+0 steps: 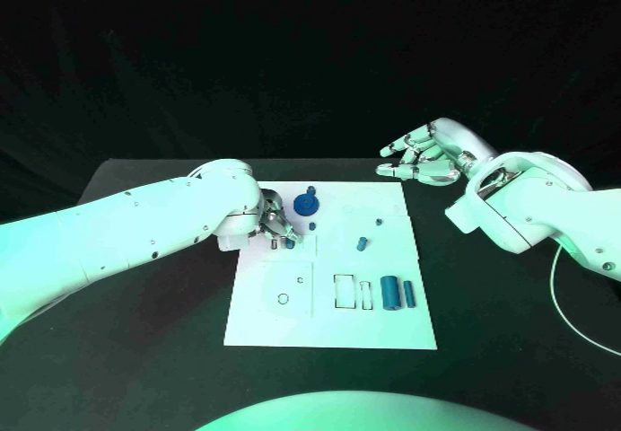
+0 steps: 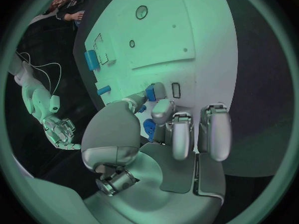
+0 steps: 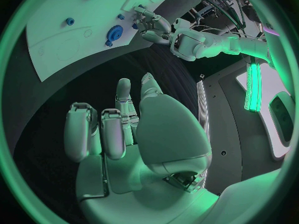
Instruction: Assemble the parts on the task board
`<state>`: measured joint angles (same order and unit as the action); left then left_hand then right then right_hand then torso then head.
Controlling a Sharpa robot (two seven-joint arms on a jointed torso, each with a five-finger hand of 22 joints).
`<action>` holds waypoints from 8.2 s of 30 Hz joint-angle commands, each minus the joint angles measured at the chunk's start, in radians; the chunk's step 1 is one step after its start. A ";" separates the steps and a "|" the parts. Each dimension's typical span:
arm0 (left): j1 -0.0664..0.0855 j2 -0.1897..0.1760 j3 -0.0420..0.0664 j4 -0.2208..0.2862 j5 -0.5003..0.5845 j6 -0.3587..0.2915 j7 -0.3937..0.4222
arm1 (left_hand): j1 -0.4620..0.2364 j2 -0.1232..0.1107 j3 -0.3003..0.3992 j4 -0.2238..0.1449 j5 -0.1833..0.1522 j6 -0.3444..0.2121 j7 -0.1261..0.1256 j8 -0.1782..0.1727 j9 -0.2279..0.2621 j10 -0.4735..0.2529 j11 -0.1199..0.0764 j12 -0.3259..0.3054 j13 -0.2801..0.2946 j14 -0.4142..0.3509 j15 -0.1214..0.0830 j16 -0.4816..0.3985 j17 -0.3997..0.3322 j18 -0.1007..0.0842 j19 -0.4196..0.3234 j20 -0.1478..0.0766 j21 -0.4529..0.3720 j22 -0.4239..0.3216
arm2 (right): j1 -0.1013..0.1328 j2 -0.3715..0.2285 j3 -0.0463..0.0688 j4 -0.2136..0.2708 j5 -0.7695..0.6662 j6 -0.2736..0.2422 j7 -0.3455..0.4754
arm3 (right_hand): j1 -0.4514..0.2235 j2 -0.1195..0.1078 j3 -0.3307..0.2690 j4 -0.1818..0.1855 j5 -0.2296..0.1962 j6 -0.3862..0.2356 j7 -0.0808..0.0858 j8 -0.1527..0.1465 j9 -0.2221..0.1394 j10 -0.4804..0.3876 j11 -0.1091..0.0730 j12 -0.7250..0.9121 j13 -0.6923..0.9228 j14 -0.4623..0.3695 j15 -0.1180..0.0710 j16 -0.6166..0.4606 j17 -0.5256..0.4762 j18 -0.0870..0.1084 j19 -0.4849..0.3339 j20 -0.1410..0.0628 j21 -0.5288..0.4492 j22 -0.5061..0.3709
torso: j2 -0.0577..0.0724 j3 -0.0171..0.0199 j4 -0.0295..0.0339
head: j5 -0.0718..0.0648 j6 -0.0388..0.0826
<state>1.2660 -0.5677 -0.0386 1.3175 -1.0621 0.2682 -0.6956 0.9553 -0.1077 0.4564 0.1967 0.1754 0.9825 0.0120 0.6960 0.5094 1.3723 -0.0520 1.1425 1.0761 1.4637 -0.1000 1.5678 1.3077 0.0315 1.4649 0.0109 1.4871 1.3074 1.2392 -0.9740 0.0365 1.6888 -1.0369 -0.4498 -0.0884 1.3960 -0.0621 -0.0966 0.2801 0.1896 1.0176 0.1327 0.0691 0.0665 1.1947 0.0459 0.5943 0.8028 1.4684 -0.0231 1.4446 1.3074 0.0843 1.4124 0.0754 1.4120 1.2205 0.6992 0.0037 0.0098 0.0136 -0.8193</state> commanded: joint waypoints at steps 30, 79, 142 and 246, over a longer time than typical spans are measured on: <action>0.044 -0.094 0.087 0.096 0.020 -0.022 -0.065 | 0.050 0.024 -0.370 0.091 -0.109 -0.053 0.026 -0.028 -0.059 -0.087 0.019 -0.148 -0.155 0.107 0.007 0.003 0.263 0.007 0.046 0.002 -0.055 0.126 | -0.002 0.007 -0.006 -0.015 0.008 0.015 0.009 | -0.029 0.004 -0.024 0.008 0.016 0.004 0.000 0.001 0.001 0.003 0.001 0.001 -0.001 0.065 -0.005 -0.012 0.096 -0.011 -0.010 0.002 -0.009 -0.007 | 0.001 0.0003 -0.0049 | 0.004 0.012; 0.076 0.098 0.047 -0.333 0.004 0.177 0.030 | 0.165 0.112 -0.514 0.091 -0.124 -0.039 0.036 -0.060 -0.117 -0.104 0.030 -0.186 -0.233 0.107 0.018 0.003 0.263 0.007 0.048 0.017 -0.056 0.135 | -0.003 0.023 -0.008 -0.028 0.011 0.018 0.014 | -0.026 0.012 -0.028 0.004 0.033 0.005 -0.001 0.001 0.001 0.002 0.000 0.001 -0.003 0.065 -0.006 -0.013 0.095 -0.011 -0.010 0.002 -0.010 -0.008 | 0.003 -0.0023 -0.0040 | 0.015 0.015; 0.066 0.054 0.035 -0.260 0.119 0.039 0.049 | 0.317 0.072 0.091 -0.132 -0.061 -0.084 0.040 -0.028 -0.106 -0.103 0.029 -0.214 -0.285 0.107 0.017 0.003 0.263 0.010 0.045 0.013 -0.076 0.139 | -0.007 0.036 -0.009 -0.041 0.014 0.050 0.009 | -0.023 0.015 -0.029 0.002 0.040 0.005 -0.001 0.001 0.001 0.002 0.000 0.001 -0.003 0.065 -0.006 -0.014 0.094 -0.011 -0.010 0.002 -0.010 -0.009 | 0.002 -0.0005 -0.0027 | 0.013 0.008; -0.011 -0.082 0.004 0.020 -0.013 0.019 -0.035 | 0.039 -0.013 -0.069 -0.049 -0.008 0.024 0.011 -0.017 -0.153 -0.012 0.006 -0.130 -0.190 0.107 0.001 0.003 0.263 -0.006 0.071 0.000 -0.019 0.195 | -0.024 0.032 -0.010 -0.041 0.025 0.065 0.016 | -0.054 0.027 -0.054 0.009 0.057 0.003 0.001 -0.001 0.001 0.001 0.002 0.002 -0.005 0.064 -0.005 -0.019 0.089 -0.010 -0.013 0.002 -0.014 -0.015 | 0.000 -0.0019 0.0045 | 0.017 -0.016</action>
<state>1.2607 -0.6460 -0.0303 1.3390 -1.0592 0.2882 -0.6769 1.0037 -0.1222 0.3923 0.1448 0.1729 1.0023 0.0173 0.6815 0.3574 1.3528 -0.0467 1.0070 0.8846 1.4657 -0.0946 1.5678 1.3080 0.0316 1.4668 0.0162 1.4645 1.3074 1.2159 -0.9421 0.0260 1.6472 -1.0114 -0.3929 -0.0810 1.3513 -0.0355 -0.1449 0.2896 0.2422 1.0173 0.1325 0.0691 0.0663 1.1947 0.0460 0.5943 0.7996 1.4684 -0.0231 1.4312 1.3074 0.0843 1.4052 0.0753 1.4040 1.2064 0.6986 0.0023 0.0151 0.0314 -0.8371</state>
